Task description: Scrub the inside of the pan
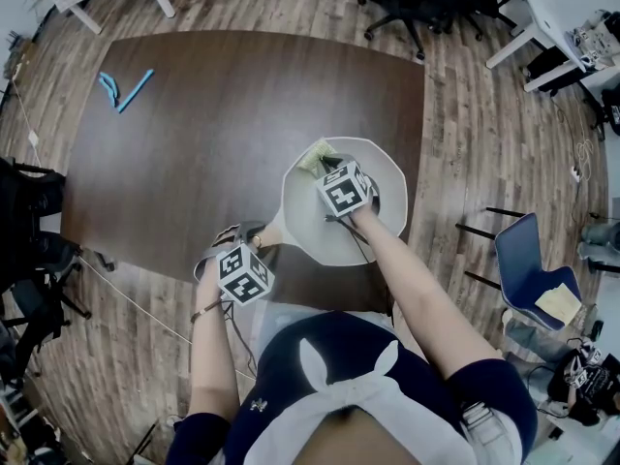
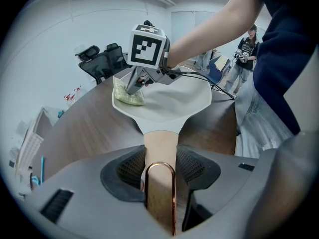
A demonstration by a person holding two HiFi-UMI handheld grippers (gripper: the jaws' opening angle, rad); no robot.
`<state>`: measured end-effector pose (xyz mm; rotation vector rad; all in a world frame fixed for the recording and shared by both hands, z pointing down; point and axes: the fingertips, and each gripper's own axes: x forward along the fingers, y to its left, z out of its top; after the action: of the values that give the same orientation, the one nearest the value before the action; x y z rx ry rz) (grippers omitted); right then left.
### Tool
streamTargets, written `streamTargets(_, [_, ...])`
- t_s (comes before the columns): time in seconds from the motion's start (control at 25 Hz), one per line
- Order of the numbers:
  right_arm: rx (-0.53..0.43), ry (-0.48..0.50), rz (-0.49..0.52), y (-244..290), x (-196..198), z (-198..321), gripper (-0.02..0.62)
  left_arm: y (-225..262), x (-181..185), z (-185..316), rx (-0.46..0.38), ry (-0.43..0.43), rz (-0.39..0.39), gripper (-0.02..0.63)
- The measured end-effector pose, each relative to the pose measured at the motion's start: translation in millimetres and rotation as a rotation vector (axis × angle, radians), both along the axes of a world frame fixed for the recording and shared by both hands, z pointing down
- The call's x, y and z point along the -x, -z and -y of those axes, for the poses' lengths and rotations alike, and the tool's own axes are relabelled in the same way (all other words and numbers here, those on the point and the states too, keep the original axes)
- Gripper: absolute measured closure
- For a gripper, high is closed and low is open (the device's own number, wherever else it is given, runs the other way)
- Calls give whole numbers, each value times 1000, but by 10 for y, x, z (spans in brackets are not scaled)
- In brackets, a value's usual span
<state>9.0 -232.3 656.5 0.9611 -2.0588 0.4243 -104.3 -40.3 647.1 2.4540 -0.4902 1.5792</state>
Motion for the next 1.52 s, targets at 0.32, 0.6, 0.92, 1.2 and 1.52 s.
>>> streamTargets(0.32, [-12,-64,-37,46,-44,21,585,21,110,-48,-3,5,-4,413])
streamTargets(0.6, [-5,-147,-86,45,-346,47,584,14,102,-68,-4,9,-7,413])
streamTargets(0.92, [-14,-197,-151,52,-560,70,584,18,96,-70,-5,10,-8,414])
streamTargets(1.2, [-17,-236,-184,85,-713,84,584,27,97,-80,-2,10,-15,414])
streamTargets(1.52, [10,-259,-192,80,-905,36,584,25,58,-87,2,17,-17,413])
